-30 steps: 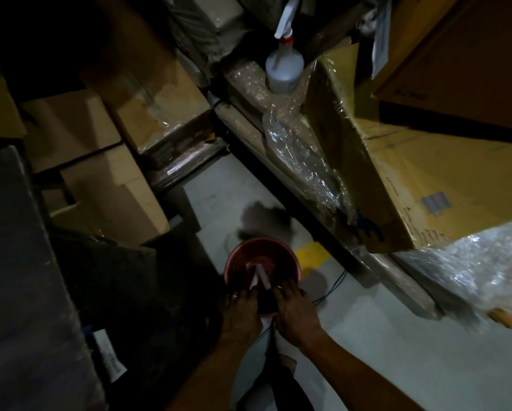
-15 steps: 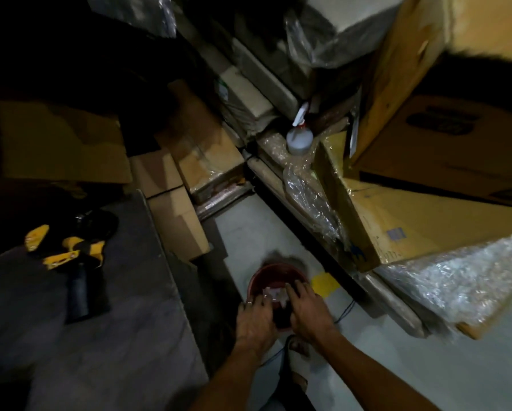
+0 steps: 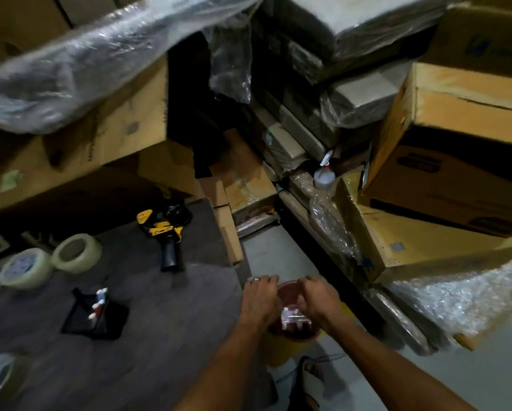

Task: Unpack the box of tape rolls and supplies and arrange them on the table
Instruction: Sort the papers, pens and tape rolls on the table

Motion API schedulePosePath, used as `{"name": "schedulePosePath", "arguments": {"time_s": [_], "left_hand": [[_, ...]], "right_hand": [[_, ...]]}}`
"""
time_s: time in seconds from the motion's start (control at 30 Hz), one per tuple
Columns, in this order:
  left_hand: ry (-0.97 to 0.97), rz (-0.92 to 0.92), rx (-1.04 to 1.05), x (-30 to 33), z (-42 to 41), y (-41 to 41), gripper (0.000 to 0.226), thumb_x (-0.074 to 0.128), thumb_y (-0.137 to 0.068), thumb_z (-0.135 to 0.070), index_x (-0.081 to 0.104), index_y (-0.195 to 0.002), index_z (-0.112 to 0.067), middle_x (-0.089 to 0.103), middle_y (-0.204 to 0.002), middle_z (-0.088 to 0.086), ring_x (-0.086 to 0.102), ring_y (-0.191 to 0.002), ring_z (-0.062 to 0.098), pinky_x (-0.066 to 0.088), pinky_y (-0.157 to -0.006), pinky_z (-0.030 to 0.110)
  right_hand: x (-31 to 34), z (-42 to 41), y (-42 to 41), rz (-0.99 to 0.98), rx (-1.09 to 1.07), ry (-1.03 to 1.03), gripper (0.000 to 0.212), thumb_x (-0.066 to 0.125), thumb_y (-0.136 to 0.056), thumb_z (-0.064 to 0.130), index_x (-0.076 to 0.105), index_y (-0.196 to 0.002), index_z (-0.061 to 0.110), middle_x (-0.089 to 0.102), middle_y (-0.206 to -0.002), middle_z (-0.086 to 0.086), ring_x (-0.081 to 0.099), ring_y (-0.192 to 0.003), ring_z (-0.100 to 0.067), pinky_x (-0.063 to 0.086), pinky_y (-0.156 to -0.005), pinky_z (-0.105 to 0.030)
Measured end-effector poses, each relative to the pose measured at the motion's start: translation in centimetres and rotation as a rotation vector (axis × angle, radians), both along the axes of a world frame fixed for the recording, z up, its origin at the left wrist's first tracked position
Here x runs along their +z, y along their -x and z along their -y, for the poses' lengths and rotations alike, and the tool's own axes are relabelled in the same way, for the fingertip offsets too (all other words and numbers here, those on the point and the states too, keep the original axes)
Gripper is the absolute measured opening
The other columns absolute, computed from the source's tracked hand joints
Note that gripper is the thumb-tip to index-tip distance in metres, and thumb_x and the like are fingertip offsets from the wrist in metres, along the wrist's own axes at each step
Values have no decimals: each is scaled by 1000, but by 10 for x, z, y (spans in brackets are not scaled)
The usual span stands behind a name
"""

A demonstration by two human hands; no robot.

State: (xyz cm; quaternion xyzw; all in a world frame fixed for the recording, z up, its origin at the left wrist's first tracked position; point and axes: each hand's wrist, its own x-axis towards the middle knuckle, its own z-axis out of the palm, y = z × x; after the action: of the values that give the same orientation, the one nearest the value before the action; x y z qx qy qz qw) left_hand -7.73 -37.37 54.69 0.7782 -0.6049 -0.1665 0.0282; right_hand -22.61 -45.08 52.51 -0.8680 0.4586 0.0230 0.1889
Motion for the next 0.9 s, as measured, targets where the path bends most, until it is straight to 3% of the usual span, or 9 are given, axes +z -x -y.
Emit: {"name": "schedulePosePath", "arguments": {"time_s": [0.17, 0.3, 0.43, 0.63, 0.9], "left_hand": [[103, -5, 69, 35, -71, -25, 48, 51, -89, -24, 47, -137, -17, 57, -134, 10, 53, -120, 30, 41, -102, 40], [97, 4, 153, 48, -147, -45, 58, 55, -89, -27, 41, -144, -18, 51, -141, 10, 47, -129, 30, 37, -109, 39], [102, -10, 258, 45, -216, -63, 54, 51, -90, -29, 42, -142, -18, 48, -143, 8, 45, -130, 28, 34, -110, 37], [104, -49, 449, 38, -320, -80, 51, 50, -91, -25, 45, -141, -17, 50, -143, 9, 46, -130, 29, 36, -109, 39], [87, -78, 700, 31, -423, -119, 51, 48, -94, -28, 44, -143, -17, 49, -145, 7, 45, -133, 25, 33, -112, 35]], "right_hand": [[41, -54, -26, 54, 49, 103, 42, 54, -78, 27, 64, -118, 18, 66, -114, -4, 63, -102, -28, 54, -85, -37], [59, -107, -53, 112, 93, 116, 43, 52, -77, 35, 65, -114, 18, 65, -116, -5, 62, -106, -29, 53, -89, -41], [66, -167, -82, 124, 182, 61, 48, 51, -74, 33, 64, -118, 19, 65, -119, -7, 61, -110, -32, 53, -90, -42], [73, -265, -129, 102, 393, 1, 47, 59, -86, 26, 57, -130, 14, 58, -133, -10, 55, -121, -30, 45, -99, -38], [60, -348, -194, 95, 563, -91, 53, 59, -82, 30, 55, -134, 17, 57, -136, -10, 54, -124, -30, 46, -102, -37]]}}
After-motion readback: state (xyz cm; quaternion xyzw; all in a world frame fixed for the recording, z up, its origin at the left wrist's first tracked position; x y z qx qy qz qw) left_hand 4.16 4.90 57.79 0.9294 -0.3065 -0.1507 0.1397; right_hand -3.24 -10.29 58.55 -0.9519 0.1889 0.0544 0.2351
